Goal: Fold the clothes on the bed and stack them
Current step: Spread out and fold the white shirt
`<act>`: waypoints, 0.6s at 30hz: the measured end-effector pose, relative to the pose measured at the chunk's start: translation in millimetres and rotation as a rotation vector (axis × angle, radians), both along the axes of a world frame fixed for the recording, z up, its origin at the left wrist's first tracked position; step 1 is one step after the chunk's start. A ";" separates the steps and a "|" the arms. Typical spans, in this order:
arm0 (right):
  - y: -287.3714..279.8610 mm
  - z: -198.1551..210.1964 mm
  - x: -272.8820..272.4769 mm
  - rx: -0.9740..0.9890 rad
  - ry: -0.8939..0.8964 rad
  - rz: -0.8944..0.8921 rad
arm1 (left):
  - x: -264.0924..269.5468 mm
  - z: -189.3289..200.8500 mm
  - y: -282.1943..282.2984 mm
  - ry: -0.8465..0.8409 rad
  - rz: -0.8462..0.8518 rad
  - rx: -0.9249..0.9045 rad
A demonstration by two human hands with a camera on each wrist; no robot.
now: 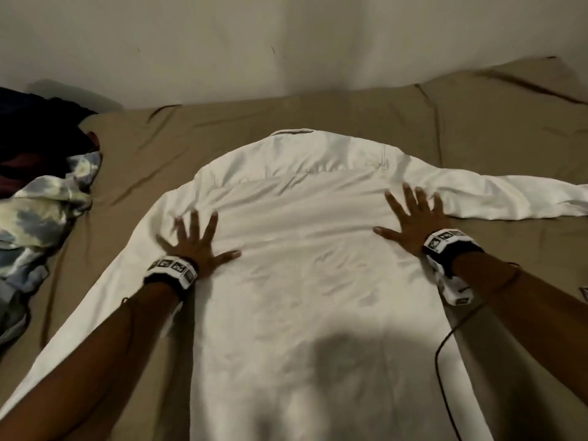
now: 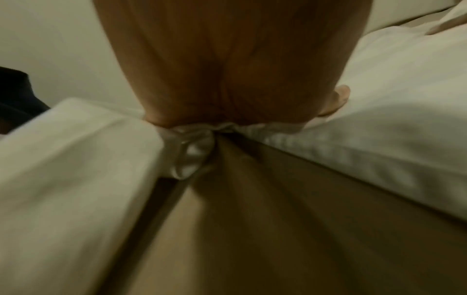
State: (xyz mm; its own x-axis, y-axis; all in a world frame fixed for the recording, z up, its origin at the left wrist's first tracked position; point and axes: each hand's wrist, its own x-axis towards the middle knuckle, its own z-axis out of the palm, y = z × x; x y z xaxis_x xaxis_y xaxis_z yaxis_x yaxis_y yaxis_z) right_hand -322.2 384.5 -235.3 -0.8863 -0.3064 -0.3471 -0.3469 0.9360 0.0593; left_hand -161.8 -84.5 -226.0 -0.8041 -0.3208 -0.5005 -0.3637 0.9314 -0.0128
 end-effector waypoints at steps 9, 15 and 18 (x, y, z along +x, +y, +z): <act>-61.4 47.0 -41.5 -0.189 0.007 -0.021 | -77.8 43.3 13.2 0.018 -0.008 -0.187; -78.6 23.9 -97.9 0.010 -0.276 0.172 | -130.8 8.7 27.5 -0.035 -0.134 0.063; -64.3 24.2 -115.6 0.006 -0.295 0.133 | -135.1 1.0 -5.2 0.007 -0.048 0.083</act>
State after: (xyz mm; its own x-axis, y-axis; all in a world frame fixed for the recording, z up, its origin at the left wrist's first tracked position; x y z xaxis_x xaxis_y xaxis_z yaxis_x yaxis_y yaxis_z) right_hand -437.9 320.2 -211.2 -0.6996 -0.4101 -0.5851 -0.4691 0.8813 -0.0567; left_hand -297.0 -89.7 -225.0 -0.8211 -0.2394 -0.5182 -0.3184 0.9456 0.0676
